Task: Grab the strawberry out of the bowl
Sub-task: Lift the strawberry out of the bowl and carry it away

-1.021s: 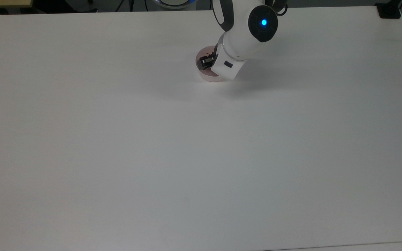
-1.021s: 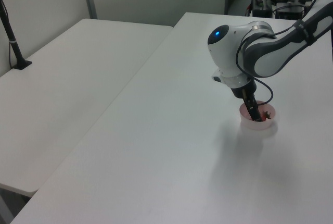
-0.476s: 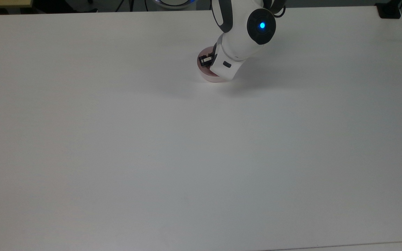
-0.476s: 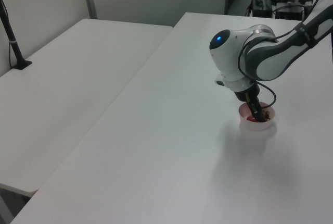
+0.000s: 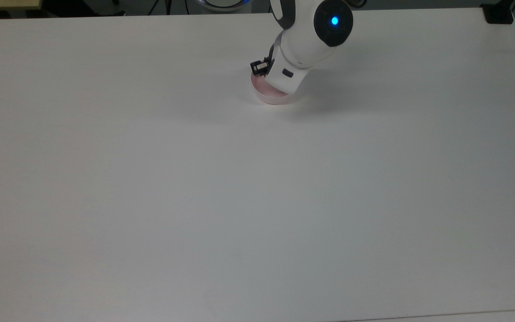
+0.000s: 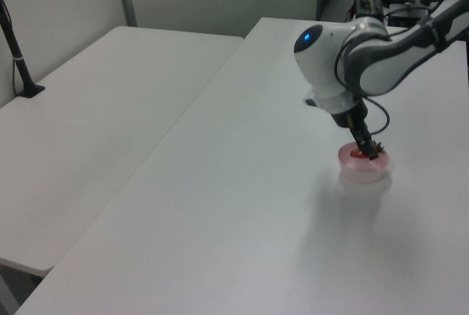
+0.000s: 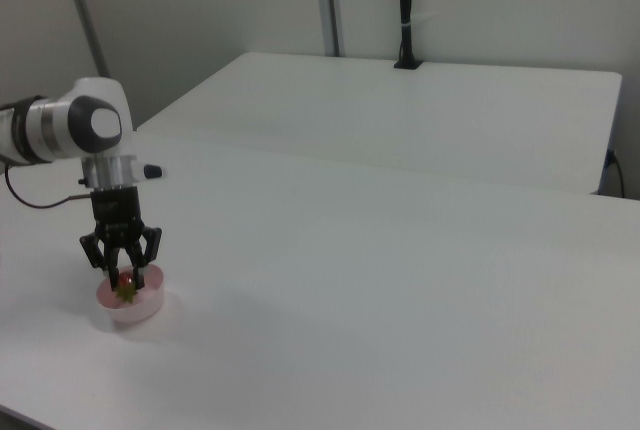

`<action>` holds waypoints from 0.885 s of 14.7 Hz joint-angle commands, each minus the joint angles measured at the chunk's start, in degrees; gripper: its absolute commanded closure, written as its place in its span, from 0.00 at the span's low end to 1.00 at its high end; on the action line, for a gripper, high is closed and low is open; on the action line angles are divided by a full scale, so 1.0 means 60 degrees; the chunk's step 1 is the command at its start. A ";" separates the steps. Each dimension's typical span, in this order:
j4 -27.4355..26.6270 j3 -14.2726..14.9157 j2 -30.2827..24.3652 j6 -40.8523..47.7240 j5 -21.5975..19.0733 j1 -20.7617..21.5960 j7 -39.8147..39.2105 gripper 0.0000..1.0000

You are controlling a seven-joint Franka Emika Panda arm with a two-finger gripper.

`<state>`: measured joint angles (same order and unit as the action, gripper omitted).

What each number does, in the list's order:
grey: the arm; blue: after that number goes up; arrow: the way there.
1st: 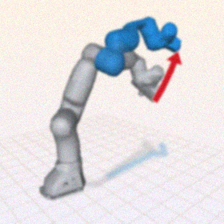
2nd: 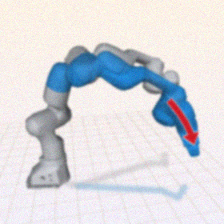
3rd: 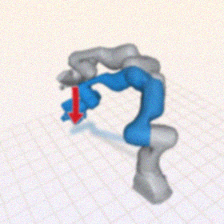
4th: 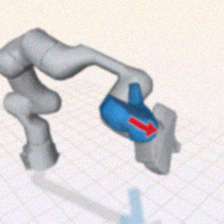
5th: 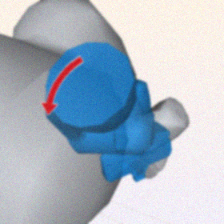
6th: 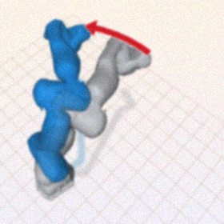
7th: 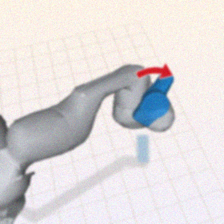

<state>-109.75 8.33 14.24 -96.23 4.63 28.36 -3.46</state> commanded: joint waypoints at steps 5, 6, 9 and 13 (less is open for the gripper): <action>0.0699 0.0238 -0.0615 0.0861 -0.0142 -0.0828 -0.0654 0.62; 0.0728 0.0238 -0.0615 0.0949 -0.0142 -0.1077 -0.0814 0.62; 0.1123 0.0253 -0.0513 0.0862 -0.0127 -0.2292 -0.0947 0.62; 0.1037 0.1405 -0.0191 -0.0100 0.0004 -0.2999 -0.2042 0.61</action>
<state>-103.83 10.92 11.59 -92.50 4.77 11.79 -9.87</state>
